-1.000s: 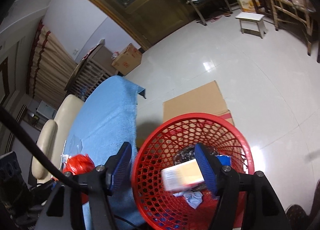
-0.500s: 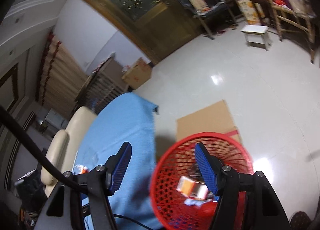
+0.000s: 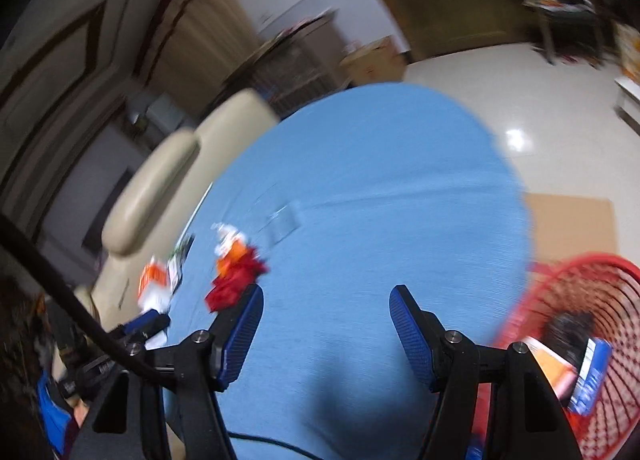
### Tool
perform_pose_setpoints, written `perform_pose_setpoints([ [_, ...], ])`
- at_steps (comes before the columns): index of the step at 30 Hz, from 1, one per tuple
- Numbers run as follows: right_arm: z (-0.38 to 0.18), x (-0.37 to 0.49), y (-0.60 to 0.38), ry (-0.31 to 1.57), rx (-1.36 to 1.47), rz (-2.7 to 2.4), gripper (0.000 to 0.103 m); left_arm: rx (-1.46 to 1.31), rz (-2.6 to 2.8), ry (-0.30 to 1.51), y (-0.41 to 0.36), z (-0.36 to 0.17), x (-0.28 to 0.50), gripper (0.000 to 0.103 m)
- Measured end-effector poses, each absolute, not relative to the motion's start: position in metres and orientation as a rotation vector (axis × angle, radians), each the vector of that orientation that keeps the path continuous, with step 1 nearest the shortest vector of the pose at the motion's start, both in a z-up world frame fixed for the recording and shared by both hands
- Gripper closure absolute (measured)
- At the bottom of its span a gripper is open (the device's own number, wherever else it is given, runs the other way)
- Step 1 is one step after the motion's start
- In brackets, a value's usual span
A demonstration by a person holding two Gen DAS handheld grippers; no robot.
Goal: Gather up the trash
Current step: 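Move both tools back over the table toward the white paper, then grasp the crumpled white paper with the left tool while the right tool grasps the clear plastic tray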
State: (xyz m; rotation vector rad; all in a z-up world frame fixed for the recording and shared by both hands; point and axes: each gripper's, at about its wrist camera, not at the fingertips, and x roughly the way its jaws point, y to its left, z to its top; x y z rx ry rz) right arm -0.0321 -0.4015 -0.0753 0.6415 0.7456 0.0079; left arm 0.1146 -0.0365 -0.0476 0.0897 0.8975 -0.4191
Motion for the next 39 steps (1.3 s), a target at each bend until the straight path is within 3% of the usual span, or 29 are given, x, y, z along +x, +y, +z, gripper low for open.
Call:
perform_pose_setpoints([
  [7, -0.074, 0.061, -0.345, 0.832, 0.534, 0.049, 0.034, -0.027, -0.37, 0.928, 0.002, -0.047, 0.163, 0.04],
  [17, -0.092, 0.174, -0.324, 0.958, 0.497, 0.068, 0.034, -0.066, -0.485, 1.029, -0.067, -0.061, 0.245, 0.04],
  [29, -0.132, 0.226, -0.306, 1.026, 0.361, 0.075, 0.034, -0.085, -0.534, 1.108, -0.103, -0.097, 0.294, 0.04],
  [30, -0.133, 0.224, -0.309, 1.012, 0.372, 0.076, 0.039, -0.094, -0.533, 1.119, -0.105, -0.101, 0.296, 0.041],
  [31, -0.133, 0.222, -0.311, 0.997, 0.383, 0.078, 0.062, -0.103, -0.536, 1.126, -0.108, -0.103, 0.298, 0.05],
  [32, -0.133, 0.219, -0.315, 0.992, 0.394, 0.087, 0.072, -0.11, -0.545, 1.136, -0.111, -0.106, 0.3, 0.062],
  [35, -0.129, 0.211, -0.325, 0.973, 0.404, 0.089, 0.074, -0.1, -0.524, 1.158, -0.117, -0.114, 0.304, 0.085],
  [39, -0.115, 0.198, -0.333, 0.929, 0.415, 0.102, 0.079, -0.122, -0.502, 1.143, -0.112, -0.11, 0.302, 0.089],
])
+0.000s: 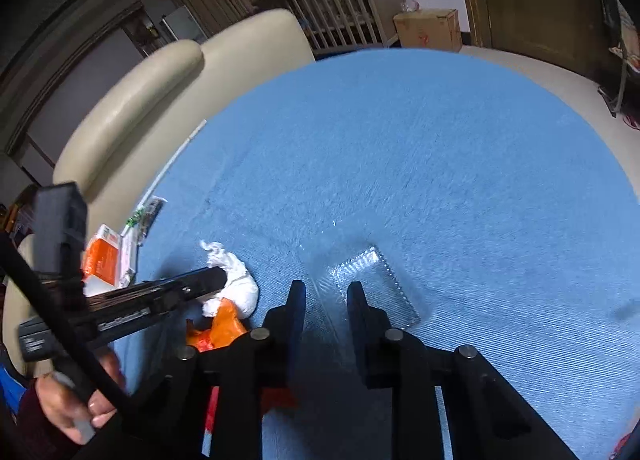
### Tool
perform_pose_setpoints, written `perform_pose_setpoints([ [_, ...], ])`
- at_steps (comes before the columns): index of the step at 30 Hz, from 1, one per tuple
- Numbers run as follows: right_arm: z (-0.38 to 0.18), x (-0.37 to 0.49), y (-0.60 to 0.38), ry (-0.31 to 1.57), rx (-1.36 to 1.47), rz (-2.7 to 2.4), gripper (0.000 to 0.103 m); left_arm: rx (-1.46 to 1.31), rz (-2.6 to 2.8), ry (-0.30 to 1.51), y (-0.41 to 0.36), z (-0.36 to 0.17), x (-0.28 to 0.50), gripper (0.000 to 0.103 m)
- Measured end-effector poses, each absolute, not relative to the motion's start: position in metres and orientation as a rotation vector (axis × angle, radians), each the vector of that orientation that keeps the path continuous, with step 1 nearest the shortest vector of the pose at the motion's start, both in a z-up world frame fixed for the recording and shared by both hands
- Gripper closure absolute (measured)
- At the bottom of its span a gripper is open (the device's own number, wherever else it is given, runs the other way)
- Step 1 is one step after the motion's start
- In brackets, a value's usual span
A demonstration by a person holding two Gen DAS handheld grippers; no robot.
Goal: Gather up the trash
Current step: 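Grasp the crumpled white paper with the left tool while the right tool grasps the clear plastic tray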
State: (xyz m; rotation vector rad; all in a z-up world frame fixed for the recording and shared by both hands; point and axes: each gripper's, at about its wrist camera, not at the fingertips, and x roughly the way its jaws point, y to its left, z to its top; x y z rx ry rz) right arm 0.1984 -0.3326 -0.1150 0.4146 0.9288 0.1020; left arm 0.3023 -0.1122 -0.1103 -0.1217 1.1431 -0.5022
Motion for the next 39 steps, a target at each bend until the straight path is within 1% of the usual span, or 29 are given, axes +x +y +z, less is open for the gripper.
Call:
perform_pose_setpoints([
  [1, -0.112, 0.196, -0.333, 0.919, 0.415, 0.106, 0.082, -0.119, -0.497, 1.13, -0.111, -0.106, 0.3, 0.09],
  [4, -0.101, 0.184, -0.335, 0.897, 0.402, 0.112, 0.082, -0.089, -0.482, 1.087, -0.109, -0.092, 0.289, 0.091],
  [8, -0.09, 0.173, -0.342, 0.854, 0.424, 0.139, 0.079, -0.071, -0.473, 1.008, -0.096, -0.067, 0.269, 0.091],
  [9, -0.088, 0.171, -0.343, 0.86, 0.431, 0.148, 0.067, -0.07, -0.466, 0.993, -0.091, -0.063, 0.264, 0.091],
  [10, -0.088, 0.171, -0.344, 0.871, 0.433, 0.145, 0.035, -0.071, -0.464, 0.982, -0.087, -0.06, 0.26, 0.091],
  [11, -0.088, 0.171, -0.344, 0.884, 0.437, 0.136, 0.018, -0.068, -0.462, 0.968, -0.082, -0.056, 0.255, 0.091],
  [12, -0.087, 0.17, -0.344, 0.873, 0.436, 0.125, 0.007, -0.063, -0.46, 0.959, -0.079, -0.053, 0.251, 0.091],
  [14, -0.088, 0.174, -0.338, 0.844, 0.406, 0.123, 0.007, -0.049, -0.459, 0.947, -0.072, -0.052, 0.242, 0.091],
  [16, -0.092, 0.184, -0.333, 0.858, 0.351, 0.121, 0.007, -0.045, -0.454, 0.949, -0.069, -0.053, 0.238, 0.091],
  [20, -0.113, 0.211, -0.328, 0.945, 0.284, 0.128, 0.007, -0.035, -0.443, 0.957, -0.071, -0.056, 0.236, 0.091],
  [22, -0.127, 0.225, -0.322, 1.005, 0.255, 0.136, 0.011, -0.02, -0.44, 0.953, -0.072, -0.055, 0.235, 0.091],
  [23, -0.132, 0.23, -0.32, 1.025, 0.243, 0.13, 0.015, -0.016, -0.442, 0.952, -0.073, -0.054, 0.235, 0.091],
  [24, -0.137, 0.233, -0.317, 1.041, 0.236, 0.134, 0.03, -0.014, -0.444, 0.95, -0.075, -0.052, 0.234, 0.091],
  [25, -0.139, 0.235, -0.316, 1.051, 0.234, 0.136, 0.047, -0.015, -0.447, 0.946, -0.074, -0.051, 0.232, 0.091],
  [28, -0.143, 0.236, -0.314, 1.04, 0.258, 0.105, 0.05, -0.027, -0.463, 0.938, -0.076, -0.047, 0.228, 0.091],
  [31, -0.145, 0.227, -0.313, 1.024, 0.287, 0.099, 0.051, -0.032, -0.472, 0.933, -0.077, -0.045, 0.221, 0.091],
  [39, -0.112, 0.16, -0.319, 0.88, 0.379, 0.083, 0.051, -0.02, -0.498, 0.901, -0.083, -0.031, 0.193, 0.091],
])
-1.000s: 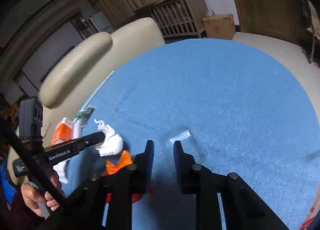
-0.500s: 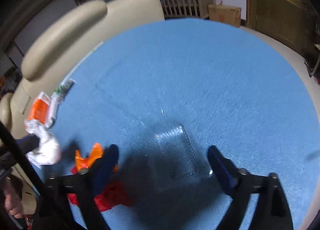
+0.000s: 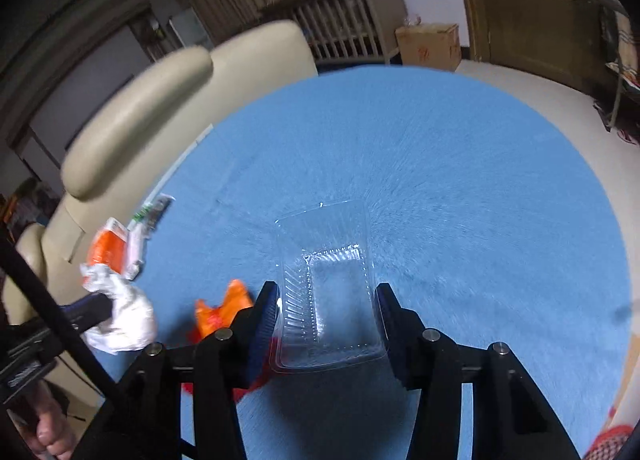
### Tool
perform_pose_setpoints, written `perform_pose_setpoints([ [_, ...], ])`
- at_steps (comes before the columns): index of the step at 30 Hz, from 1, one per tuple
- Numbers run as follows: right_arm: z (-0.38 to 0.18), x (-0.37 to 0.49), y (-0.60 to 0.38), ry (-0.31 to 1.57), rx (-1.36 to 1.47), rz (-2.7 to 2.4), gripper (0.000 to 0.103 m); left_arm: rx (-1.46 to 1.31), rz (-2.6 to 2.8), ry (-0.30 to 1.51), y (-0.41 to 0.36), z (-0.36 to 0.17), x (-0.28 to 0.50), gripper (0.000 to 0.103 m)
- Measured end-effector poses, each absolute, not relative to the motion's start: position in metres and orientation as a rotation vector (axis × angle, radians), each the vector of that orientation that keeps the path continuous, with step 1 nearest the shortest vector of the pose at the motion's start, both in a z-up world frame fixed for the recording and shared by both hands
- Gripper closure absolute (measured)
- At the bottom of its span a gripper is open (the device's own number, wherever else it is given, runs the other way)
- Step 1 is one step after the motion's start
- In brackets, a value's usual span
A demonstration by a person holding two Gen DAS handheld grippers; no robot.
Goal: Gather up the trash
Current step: 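Grasp the crumpled white paper with the left tool while the right tool grasps the clear plastic tray, then carry the white paper and clear tray over the wastebasket with both tools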
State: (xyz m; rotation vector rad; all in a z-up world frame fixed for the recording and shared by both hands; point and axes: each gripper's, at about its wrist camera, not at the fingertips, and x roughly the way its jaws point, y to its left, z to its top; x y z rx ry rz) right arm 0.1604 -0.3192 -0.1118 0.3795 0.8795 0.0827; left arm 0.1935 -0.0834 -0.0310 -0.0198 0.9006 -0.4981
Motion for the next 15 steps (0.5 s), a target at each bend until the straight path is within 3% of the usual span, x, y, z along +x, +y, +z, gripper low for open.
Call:
perform_pose_setpoints([
  [15, -0.063, 0.028, -0.328, 0.718, 0.403, 0.018, 0.051, 0.072, -0.569, 0.835, -0.114, -0.018, 0.112, 0.091],
])
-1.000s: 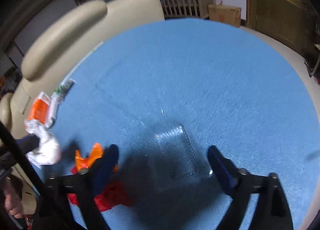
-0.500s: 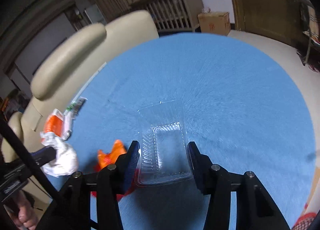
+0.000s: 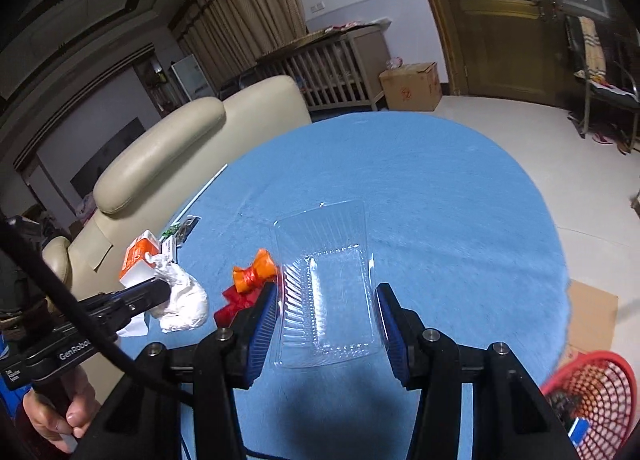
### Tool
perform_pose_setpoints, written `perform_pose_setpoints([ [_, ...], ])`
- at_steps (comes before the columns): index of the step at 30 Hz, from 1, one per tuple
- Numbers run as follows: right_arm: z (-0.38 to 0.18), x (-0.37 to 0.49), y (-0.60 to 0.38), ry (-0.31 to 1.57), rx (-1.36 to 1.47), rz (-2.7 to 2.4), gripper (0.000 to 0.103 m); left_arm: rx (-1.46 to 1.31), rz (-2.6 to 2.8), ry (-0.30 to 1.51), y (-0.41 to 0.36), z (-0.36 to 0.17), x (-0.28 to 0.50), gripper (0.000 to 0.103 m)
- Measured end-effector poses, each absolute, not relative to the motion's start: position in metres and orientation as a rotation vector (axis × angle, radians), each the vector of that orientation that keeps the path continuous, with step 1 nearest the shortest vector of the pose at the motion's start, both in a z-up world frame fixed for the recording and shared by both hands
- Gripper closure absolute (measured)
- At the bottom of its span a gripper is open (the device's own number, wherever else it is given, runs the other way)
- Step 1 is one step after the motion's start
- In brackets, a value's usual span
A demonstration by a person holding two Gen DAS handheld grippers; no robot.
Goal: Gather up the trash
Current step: 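Carry the white paper and clear tray over the wastebasket with both tools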
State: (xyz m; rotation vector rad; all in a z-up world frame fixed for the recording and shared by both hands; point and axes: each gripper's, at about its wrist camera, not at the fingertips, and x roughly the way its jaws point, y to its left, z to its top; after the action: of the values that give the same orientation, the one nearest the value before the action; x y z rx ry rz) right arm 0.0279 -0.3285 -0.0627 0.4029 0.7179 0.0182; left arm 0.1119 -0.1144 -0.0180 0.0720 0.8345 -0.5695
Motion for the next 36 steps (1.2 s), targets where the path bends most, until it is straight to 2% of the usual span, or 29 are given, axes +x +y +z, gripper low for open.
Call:
perform_pose_setpoints([
  [11, -0.057, -0.034, -0.348, 0.64, 0.417, -0.068, 0.051, 0.15, -0.569, 0.829, -0.139, -0.031, 0.076, 0.091],
  [36, -0.08, -0.134, -0.428, 0.621, 0.498, -0.265, 0.05, 0.342, -0.727, 0.782, -0.243, -0.028, 0.007, 0.091],
])
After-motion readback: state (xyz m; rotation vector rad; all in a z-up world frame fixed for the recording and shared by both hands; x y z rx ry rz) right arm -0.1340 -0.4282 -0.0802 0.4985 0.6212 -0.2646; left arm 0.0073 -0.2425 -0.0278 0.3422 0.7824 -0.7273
